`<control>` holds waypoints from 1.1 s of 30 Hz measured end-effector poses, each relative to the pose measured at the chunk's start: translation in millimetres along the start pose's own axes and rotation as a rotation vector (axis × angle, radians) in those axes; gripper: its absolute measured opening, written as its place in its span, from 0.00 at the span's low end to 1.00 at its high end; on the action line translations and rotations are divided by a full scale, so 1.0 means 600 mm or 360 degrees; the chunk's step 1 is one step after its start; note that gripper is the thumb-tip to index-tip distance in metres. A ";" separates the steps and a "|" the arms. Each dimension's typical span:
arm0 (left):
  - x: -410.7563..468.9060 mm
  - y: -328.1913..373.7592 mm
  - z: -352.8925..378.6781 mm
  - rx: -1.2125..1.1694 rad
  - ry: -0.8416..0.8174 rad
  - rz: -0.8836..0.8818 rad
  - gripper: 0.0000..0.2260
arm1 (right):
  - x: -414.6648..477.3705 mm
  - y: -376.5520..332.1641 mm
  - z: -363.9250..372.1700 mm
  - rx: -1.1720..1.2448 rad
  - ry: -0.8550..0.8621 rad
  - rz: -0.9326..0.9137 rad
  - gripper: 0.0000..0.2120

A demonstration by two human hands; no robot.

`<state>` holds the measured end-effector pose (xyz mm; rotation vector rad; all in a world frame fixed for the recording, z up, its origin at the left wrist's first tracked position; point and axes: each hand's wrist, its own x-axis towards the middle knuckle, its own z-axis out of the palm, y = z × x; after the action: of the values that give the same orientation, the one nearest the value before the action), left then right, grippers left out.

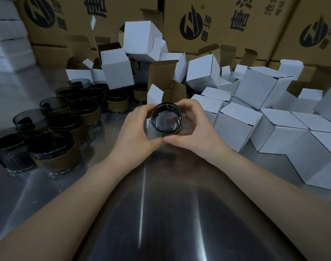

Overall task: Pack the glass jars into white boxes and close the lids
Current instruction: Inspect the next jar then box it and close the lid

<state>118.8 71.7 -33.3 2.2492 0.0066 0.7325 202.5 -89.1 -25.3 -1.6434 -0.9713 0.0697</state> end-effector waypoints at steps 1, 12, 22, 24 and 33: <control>0.000 0.000 0.000 0.0005 -0.0012 -0.0013 0.30 | 0.000 -0.001 -0.001 -0.0004 0.0007 0.0001 0.31; -0.006 0.013 -0.008 -0.0109 0.0092 -0.0033 0.28 | 0.002 -0.001 0.004 0.0064 0.0021 0.0113 0.30; -0.008 0.018 -0.013 -0.0078 0.0126 0.0026 0.30 | 0.001 0.005 0.007 0.0137 -0.0010 0.0141 0.24; -0.007 0.015 -0.013 -0.0037 0.0127 0.0045 0.29 | 0.001 0.007 0.006 0.0111 -0.0014 0.0116 0.25; -0.005 0.002 -0.013 0.0011 0.0131 0.0096 0.33 | -0.002 0.007 0.013 0.0078 0.0133 -0.0064 0.31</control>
<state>112.1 75.1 -29.7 2.2325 -0.0189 0.8584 200.2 -83.4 -32.0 -1.5692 -0.9316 -0.0021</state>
